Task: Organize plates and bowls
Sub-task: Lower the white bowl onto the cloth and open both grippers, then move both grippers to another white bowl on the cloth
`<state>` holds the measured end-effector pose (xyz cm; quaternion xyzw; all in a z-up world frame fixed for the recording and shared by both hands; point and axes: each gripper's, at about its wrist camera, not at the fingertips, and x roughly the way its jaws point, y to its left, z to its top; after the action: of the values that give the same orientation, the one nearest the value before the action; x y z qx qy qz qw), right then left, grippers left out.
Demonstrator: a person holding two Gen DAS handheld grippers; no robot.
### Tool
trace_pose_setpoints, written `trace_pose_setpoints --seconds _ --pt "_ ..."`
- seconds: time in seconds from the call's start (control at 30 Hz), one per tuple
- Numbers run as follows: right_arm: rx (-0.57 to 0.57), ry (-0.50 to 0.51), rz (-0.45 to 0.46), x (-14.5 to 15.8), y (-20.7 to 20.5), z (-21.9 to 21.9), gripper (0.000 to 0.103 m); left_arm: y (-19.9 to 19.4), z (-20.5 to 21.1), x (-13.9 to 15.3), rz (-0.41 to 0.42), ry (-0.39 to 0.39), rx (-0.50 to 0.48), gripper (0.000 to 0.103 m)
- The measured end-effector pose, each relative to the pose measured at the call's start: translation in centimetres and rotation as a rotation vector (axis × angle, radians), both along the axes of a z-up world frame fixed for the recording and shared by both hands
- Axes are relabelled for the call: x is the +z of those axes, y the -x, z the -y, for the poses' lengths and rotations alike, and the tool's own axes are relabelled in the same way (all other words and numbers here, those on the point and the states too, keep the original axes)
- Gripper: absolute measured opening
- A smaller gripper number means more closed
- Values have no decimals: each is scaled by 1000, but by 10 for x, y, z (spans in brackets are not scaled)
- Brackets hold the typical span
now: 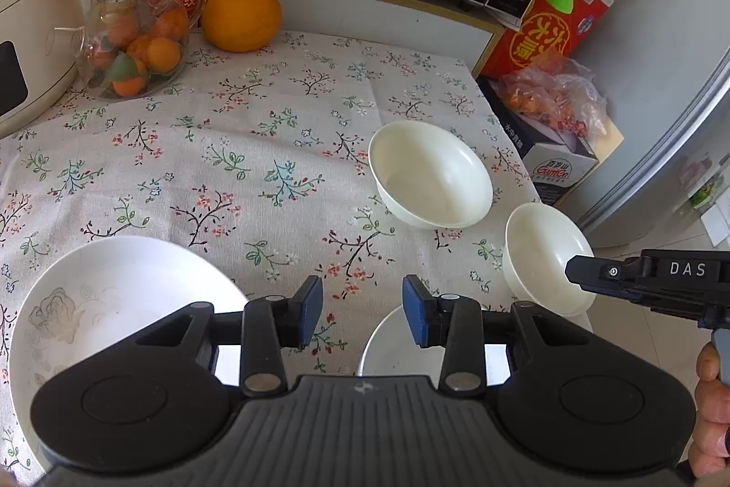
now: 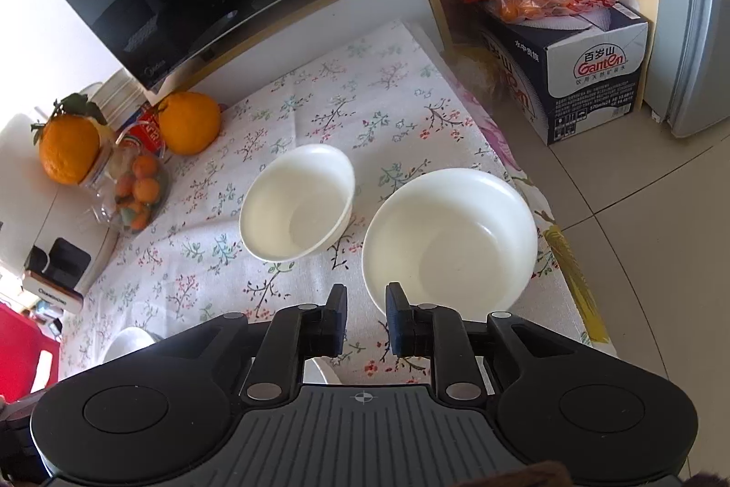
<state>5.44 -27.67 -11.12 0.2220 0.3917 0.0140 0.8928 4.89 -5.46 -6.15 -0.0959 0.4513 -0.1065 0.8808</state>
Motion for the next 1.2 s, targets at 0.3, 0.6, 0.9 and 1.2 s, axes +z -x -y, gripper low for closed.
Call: trace_pose_setpoints --seconds 0.3,0.6,0.9,1.2 --pt "42 9 15 10 -47 -7 31 -44 6 -2 -17 50 27 50" --pt "42 2 -7 0 -90 0 33 -81 15 -16 -41 50 31 53" --pt "35 49 -52 -14 -116 -6 33 -98 12 -28 -73 63 35 50" --pt "35 86 -63 -21 -127 -11 33 -110 13 -37 -90 59 40 43"
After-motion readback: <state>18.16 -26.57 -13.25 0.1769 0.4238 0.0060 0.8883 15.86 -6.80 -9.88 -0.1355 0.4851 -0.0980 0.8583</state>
